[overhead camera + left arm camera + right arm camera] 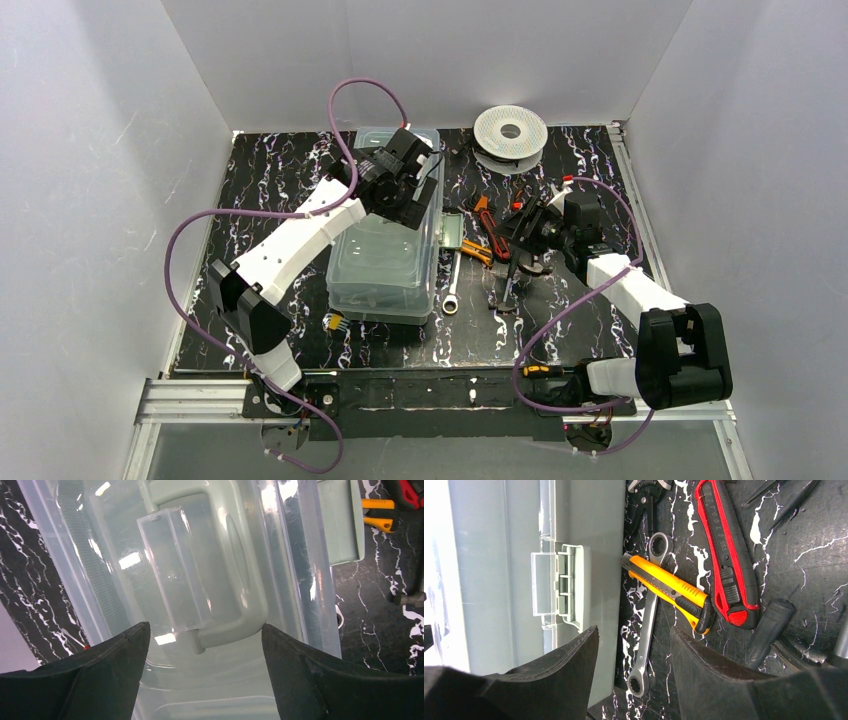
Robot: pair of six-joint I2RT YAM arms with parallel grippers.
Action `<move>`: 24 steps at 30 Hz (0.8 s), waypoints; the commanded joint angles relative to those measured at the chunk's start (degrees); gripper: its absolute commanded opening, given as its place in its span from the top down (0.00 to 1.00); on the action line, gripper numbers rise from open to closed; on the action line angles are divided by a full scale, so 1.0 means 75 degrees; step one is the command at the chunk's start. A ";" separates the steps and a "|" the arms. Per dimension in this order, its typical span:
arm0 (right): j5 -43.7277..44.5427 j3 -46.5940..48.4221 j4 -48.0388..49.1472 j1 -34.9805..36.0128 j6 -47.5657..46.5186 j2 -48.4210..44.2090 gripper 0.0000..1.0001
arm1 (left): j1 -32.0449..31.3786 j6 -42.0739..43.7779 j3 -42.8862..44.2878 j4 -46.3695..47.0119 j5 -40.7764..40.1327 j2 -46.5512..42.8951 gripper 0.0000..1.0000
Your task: Pack the tool kit
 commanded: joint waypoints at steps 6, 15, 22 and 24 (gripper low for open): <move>-0.0063 0.0084 0.0277 0.0017 -0.0096 -0.0013 0.38 | 0.0023 0.0415 0.0151 -0.0719 -0.1604 0.0189 0.41; -0.0101 0.0114 0.0253 0.0018 -0.0086 0.0007 0.38 | -0.0178 0.0863 0.0218 -0.0465 -0.3357 0.0298 0.59; -0.0169 0.0143 0.0253 0.0018 -0.0058 0.0071 0.38 | -0.0237 0.1252 0.0026 0.0052 -0.4332 0.0159 0.64; -0.0182 0.0154 0.0253 0.0018 -0.0045 0.0089 0.38 | -0.0227 0.1398 0.0018 0.0168 -0.4547 0.0148 0.64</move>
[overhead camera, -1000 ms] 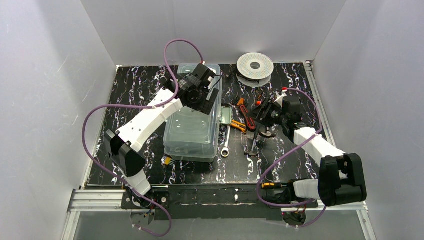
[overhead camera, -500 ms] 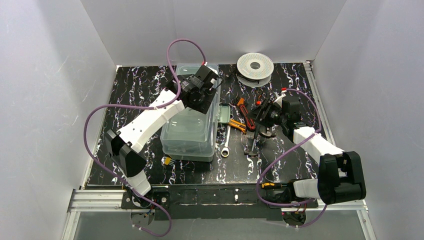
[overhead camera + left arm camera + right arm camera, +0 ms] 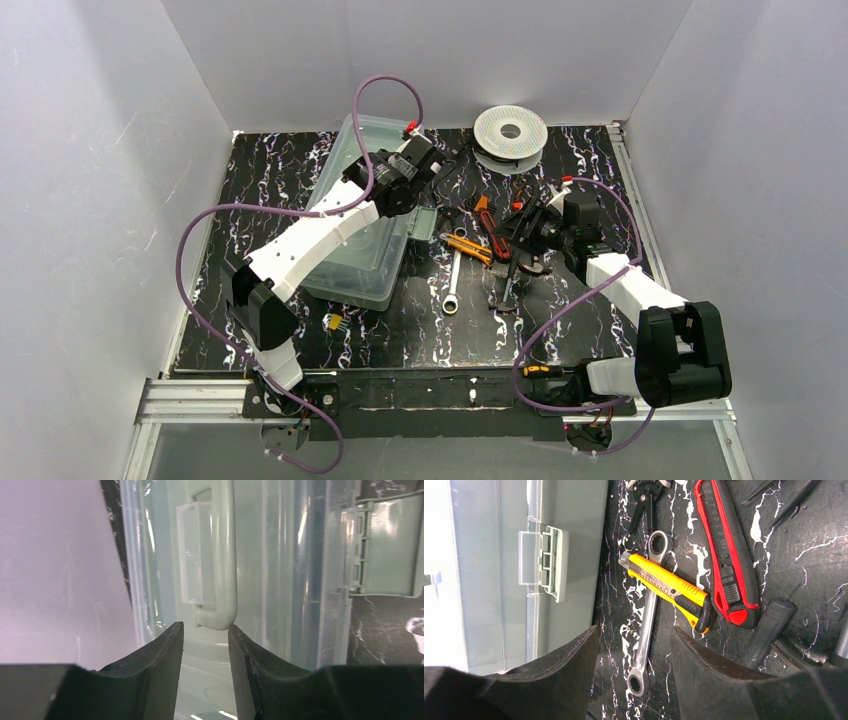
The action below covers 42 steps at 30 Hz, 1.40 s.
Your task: Pack the tool kit
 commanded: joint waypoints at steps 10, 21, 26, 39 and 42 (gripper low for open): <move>-0.0185 0.0155 0.0227 0.0011 -0.0050 0.0005 0.38 | 0.0807 0.0422 0.0215 0.0214 -0.1061 -0.0386 0.60; -0.0235 0.0162 0.0250 0.0011 -0.0039 0.0035 0.39 | 0.2267 -0.0683 -0.0072 0.0262 0.2686 -0.1265 0.39; -0.0252 0.0169 0.0250 0.0012 -0.0039 0.0028 0.38 | 0.2982 -0.1115 -0.0212 0.0547 0.4677 -0.1606 0.19; -0.0483 0.0278 0.0244 0.0016 -0.0039 0.0019 0.38 | 0.4463 -0.1403 -0.0652 0.1070 0.6294 -0.1477 0.33; -0.0567 0.0500 0.0115 0.0028 -0.0040 -0.0044 0.38 | 0.4468 -0.1331 -0.0451 0.0987 0.6280 -0.1272 0.33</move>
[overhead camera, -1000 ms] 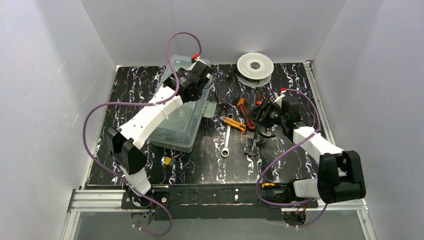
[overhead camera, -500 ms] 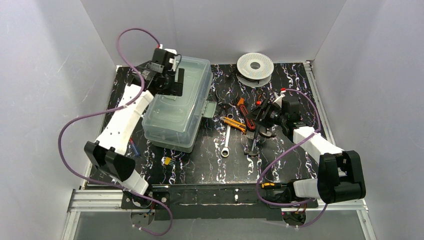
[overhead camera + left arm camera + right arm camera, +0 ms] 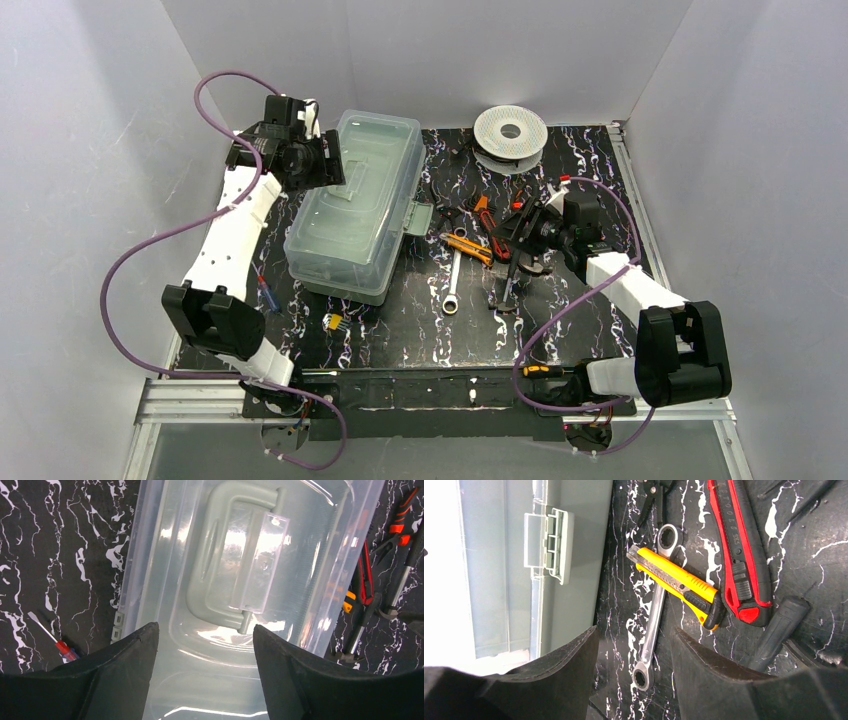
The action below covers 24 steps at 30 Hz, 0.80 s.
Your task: Pack the tool kit
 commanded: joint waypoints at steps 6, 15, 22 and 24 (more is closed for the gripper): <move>-0.0221 0.1334 -0.0355 0.0706 -0.0015 -0.0020 0.30 | 0.0307 0.0074 0.0307 0.0073 0.0657 0.0033 0.20; 0.0602 0.3062 -0.1265 0.2208 -0.0059 0.0574 0.29 | 0.1199 -0.0160 -0.0581 0.0678 0.1706 -0.0343 0.13; 0.0487 0.4446 -0.1973 0.2691 0.0356 0.1707 0.28 | 0.2219 -0.0881 -0.2038 0.1959 0.3939 -0.0469 0.02; 0.0303 0.4567 -0.1834 0.2787 0.0494 0.1933 0.28 | 0.2237 -0.0891 -0.2323 0.2064 0.4371 -0.0371 0.02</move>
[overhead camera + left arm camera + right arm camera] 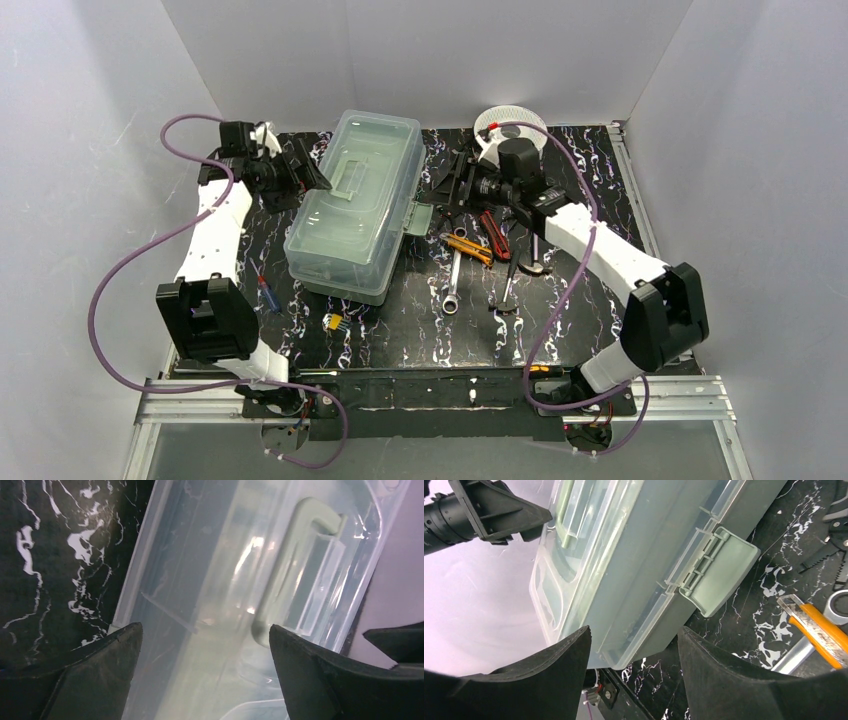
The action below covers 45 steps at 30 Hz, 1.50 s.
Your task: Pack the tool kit
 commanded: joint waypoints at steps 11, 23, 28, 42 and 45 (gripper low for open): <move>-0.0679 0.0965 -0.0235 0.0374 0.0352 0.1194 0.28 | 0.0178 -0.1686 -0.2591 0.2101 0.2895 -0.1351 0.37; -0.0276 0.1507 -0.0837 0.0433 0.0011 0.1191 0.27 | 0.0226 -0.2258 -0.3600 0.2816 0.3497 -0.1877 0.64; 0.0356 0.1526 -0.1098 0.0427 -0.0112 0.1047 0.28 | 0.0525 -0.2561 -0.3987 0.3341 0.3980 -0.1773 0.67; -0.0118 0.1564 -0.0935 -0.0066 0.0061 0.1695 0.28 | 0.1325 -0.2566 -0.4714 0.3880 0.4429 -0.2005 0.57; -0.0366 0.1591 -0.0725 -0.0071 0.0075 0.1731 0.27 | 0.1316 -0.2098 -0.4249 0.3264 0.3949 -0.2287 0.24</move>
